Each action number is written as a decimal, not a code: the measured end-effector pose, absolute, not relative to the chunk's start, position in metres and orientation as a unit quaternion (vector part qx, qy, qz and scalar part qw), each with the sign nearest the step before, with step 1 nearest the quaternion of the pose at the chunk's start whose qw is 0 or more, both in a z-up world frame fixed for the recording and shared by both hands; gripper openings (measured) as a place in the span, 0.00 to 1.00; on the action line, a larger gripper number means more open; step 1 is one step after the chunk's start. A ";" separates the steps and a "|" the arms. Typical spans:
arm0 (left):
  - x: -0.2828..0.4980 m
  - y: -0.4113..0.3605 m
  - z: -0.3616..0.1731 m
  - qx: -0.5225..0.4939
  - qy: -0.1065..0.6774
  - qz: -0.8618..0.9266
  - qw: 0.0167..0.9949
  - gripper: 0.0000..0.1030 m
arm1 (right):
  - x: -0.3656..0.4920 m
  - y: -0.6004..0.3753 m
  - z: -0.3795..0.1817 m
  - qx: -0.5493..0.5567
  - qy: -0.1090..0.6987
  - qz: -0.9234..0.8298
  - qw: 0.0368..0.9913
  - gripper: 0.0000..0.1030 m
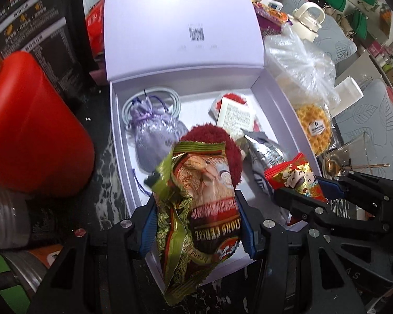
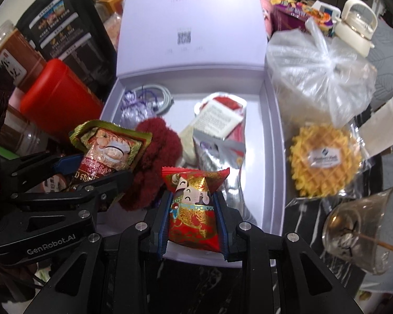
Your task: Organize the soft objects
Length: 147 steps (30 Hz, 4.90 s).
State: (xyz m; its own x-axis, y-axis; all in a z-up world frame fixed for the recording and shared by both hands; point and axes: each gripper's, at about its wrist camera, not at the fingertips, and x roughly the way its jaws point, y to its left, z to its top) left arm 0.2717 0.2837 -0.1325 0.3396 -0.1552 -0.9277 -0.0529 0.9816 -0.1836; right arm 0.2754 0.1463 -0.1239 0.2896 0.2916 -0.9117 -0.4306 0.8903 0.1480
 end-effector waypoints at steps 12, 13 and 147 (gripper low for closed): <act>0.269 0.283 -0.164 -0.108 0.603 -0.034 0.790 0.51 | 0.276 0.156 -0.150 -0.080 0.566 0.225 0.789 0.29; 0.269 0.282 -0.168 -0.110 0.606 -0.034 0.787 0.51 | 0.276 0.157 -0.151 -0.083 0.565 0.225 0.789 0.29; 0.025 0.213 0.081 -0.024 0.397 0.013 0.917 0.75 | -0.010 0.052 0.049 -0.032 0.329 0.186 0.925 0.62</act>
State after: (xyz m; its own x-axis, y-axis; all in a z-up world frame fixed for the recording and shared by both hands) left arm 0.0245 0.2129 0.0815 0.6842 0.0050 -0.7293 -0.0434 0.9985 -0.0338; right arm -0.0103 0.0522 0.0493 0.7148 0.3230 -0.6202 -0.3650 0.9289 0.0630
